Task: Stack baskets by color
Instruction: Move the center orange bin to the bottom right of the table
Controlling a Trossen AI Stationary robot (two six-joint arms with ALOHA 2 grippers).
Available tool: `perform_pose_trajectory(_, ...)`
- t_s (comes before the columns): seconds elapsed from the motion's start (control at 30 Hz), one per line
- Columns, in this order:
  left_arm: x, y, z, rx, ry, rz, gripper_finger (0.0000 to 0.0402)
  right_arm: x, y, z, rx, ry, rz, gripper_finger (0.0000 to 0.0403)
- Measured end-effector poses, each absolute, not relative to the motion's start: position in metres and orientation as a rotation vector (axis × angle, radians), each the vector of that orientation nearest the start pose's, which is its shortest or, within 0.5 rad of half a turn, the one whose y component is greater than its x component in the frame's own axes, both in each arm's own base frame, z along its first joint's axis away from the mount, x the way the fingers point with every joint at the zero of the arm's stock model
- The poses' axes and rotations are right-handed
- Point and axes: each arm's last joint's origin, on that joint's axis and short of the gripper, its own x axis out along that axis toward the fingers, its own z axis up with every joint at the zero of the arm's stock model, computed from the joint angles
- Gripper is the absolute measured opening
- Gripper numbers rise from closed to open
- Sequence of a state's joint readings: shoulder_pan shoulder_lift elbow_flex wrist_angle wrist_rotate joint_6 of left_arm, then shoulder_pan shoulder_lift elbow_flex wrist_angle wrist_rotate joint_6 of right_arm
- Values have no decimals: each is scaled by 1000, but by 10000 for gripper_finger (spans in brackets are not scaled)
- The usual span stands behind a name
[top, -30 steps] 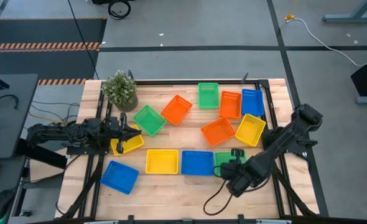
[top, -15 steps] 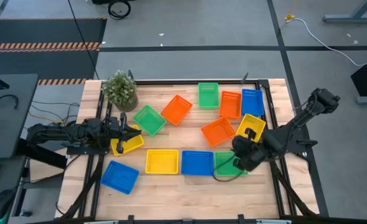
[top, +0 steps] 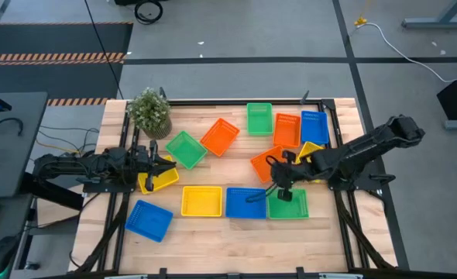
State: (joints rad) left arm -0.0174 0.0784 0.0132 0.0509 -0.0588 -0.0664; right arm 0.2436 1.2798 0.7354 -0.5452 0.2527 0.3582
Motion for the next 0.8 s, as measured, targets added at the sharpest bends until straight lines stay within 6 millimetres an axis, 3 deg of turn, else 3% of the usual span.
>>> perform_pose_trajectory(0.23,102,0,167,-66,10,42,30,226,39,205,-134,1132,-72,119)
perform_pose_trajectory(0.43,102,0,167,-66,11,42,38,220,36,207,-185,1231,-64,163)
perform_pose_trajectory(0.6,102,0,167,-66,10,42,35,223,37,198,-263,1284,-23,194)
perform_pose_trajectory(0.8,102,0,167,-66,10,42,28,232,39,180,-354,1357,18,186)
